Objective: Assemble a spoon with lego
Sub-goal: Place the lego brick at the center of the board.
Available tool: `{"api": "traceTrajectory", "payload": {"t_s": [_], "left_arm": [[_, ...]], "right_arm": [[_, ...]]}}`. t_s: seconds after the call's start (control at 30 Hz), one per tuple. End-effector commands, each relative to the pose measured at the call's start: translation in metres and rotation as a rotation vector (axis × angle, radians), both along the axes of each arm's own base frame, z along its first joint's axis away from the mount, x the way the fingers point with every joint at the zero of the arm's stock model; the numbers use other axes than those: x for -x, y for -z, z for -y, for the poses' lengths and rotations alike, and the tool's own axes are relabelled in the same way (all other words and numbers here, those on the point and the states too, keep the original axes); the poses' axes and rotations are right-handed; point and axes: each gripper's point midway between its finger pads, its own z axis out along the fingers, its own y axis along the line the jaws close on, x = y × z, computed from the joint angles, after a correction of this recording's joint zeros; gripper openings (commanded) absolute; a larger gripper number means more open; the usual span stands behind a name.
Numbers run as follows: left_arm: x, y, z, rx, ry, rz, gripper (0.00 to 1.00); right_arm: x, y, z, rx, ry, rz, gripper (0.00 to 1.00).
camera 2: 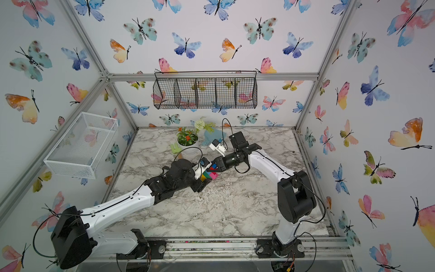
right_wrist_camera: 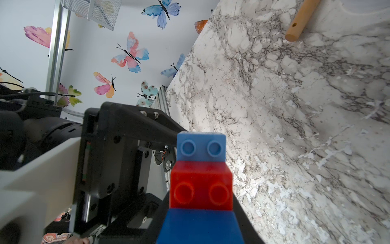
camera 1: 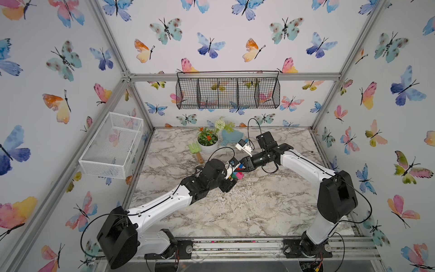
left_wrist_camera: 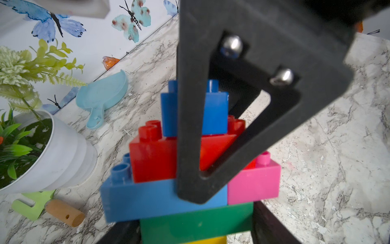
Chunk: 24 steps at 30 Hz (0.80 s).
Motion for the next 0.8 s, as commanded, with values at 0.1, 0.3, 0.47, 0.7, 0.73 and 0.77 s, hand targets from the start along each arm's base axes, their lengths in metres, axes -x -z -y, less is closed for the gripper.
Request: {"api": "traceTrajectory", "payload": {"t_s": [0.1, 0.3, 0.47, 0.7, 0.73, 0.77], "left_arm": [[0.010, -0.006, 0.016, 0.012, 0.079, -0.001, 0.66], [0.011, -0.006, 0.017, 0.008, 0.089, -0.002, 0.59], [0.014, -0.004, 0.019, 0.004, 0.102, -0.011, 0.55], [0.017, 0.001, 0.018, -0.007, 0.107, -0.026, 0.54], [0.017, 0.002, 0.017, -0.011, 0.104, -0.032, 0.54], [0.017, 0.004, 0.016, -0.017, 0.098, -0.038, 0.54]], "right_arm": [[0.008, -0.012, -0.003, -0.051, -0.042, 0.020, 0.25], [0.010, -0.010, -0.003, -0.048, -0.046, 0.014, 0.26], [0.009, -0.009, -0.003, -0.048, -0.048, 0.012, 0.34], [0.003, -0.007, -0.001, -0.012, -0.010, 0.039, 0.67], [0.000, -0.006, 0.000, 0.000, 0.003, 0.042, 0.69], [-0.002, -0.004, 0.000, 0.007, 0.012, 0.042, 0.69]]}}
